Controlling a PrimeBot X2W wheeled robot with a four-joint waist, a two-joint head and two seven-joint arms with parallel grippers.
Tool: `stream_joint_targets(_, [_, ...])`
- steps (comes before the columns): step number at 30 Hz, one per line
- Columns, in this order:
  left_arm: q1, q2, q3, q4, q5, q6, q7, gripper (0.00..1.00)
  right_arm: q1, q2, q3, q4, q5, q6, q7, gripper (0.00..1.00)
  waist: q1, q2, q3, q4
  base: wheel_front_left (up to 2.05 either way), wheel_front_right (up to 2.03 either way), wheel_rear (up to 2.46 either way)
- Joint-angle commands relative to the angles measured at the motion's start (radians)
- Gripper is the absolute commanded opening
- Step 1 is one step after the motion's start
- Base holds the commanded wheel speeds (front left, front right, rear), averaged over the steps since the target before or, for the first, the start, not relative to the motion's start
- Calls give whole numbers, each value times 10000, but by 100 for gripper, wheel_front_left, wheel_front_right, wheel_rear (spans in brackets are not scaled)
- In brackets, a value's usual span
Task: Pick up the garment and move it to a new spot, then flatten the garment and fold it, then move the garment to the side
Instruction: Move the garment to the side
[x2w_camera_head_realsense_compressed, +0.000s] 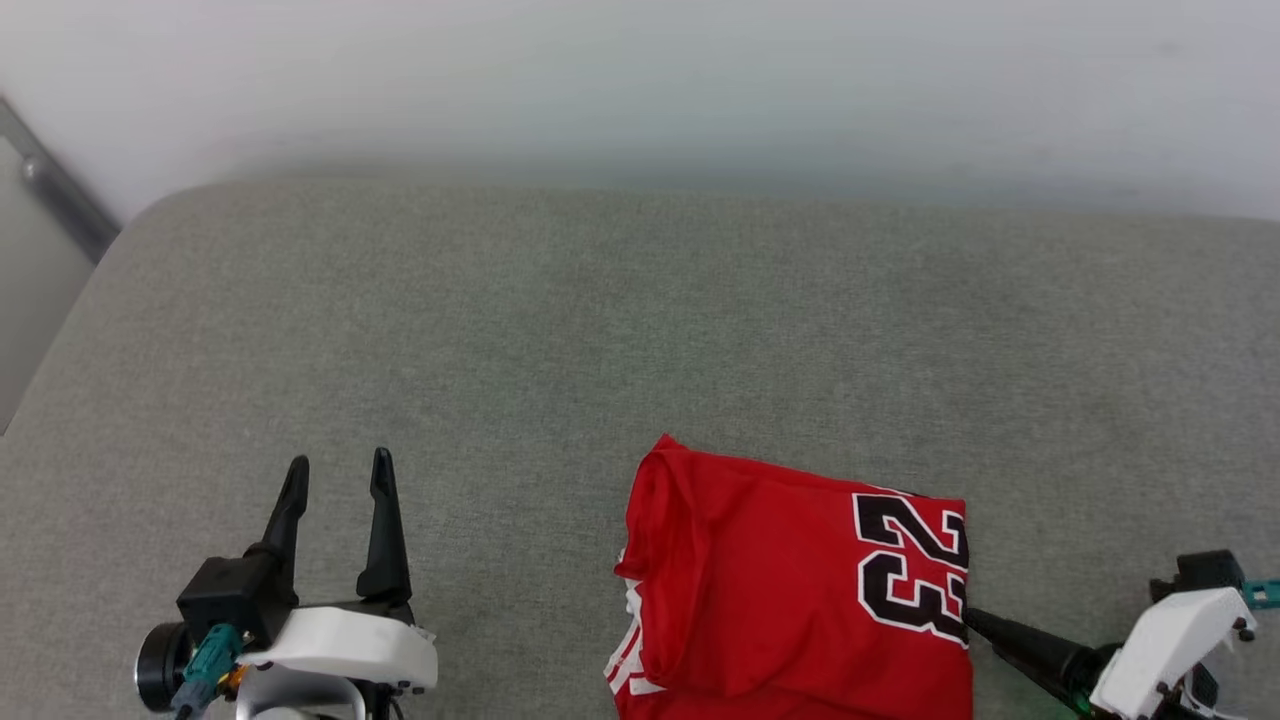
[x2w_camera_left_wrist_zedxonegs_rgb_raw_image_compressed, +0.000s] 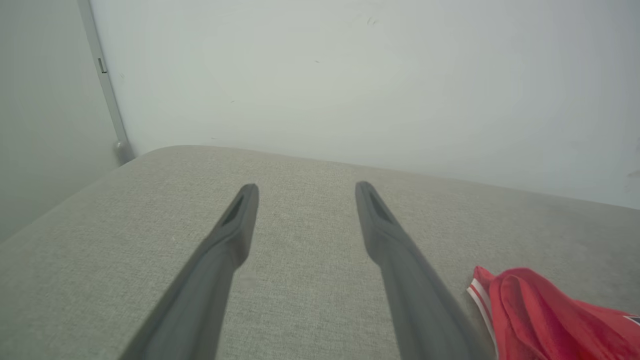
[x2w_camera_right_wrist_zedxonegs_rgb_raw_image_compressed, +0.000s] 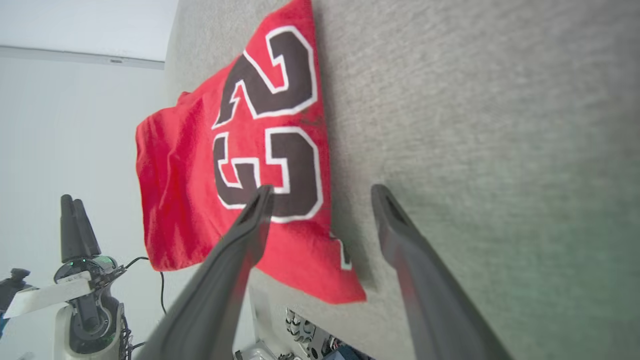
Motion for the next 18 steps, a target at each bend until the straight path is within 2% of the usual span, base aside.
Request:
stream_joint_targets(1, [-185, -49, 39, -12, 80, -32, -21, 100, -220, 50, 31, 94, 206, -1, 56, 100, 0, 0, 256, 209, 0, 0, 0])
stream_joint_targets(7, [-527, -268, 55, 122, 270, -220, -23, 100, -872, 216, 410, 969, 1007, -6, 274, 100, 0, 0, 720, 530, 0, 0, 0])
stream_joint_targets(8, [-589, -326, 77, 142, 270, -249, -21, 100, -914, 191, 502, 1075, 1061, -7, 235, 96, 0, 0, 769, 572, 0, 0, 0])
stream_joint_targets(9, [-622, -356, 98, 151, 295, -269, -21, 100, -952, 197, 615, 1166, 1111, -9, 231, 52, 0, 0, 788, 598, 0, 0, 0])
stream_joint_targets(10, [-647, -367, 117, 161, 335, -301, -21, 100, -998, 201, 727, 1223, 1185, -9, 203, 35, 0, 0, 799, 614, 0, 0, 0])
stream_joint_targets(11, [-653, -381, 138, 178, 349, -334, -21, 100, -1039, 177, 850, 1229, 1221, -9, 159, 12, 0, 0, 800, 622, 0, 0, 0])
stream_joint_targets(12, [-643, -387, 152, 198, 365, -346, -21, 100, -1060, 135, 966, 1206, 1265, -9, 99, 0, 0, 0, 791, 615, 0, 0, 0])
stream_joint_targets(18, [-502, -315, 204, 362, 538, -452, -21, 100, -1193, -539, 1895, 662, 834, -2, -579, 0, 0, 0, 417, 385, 0, 0, 0])
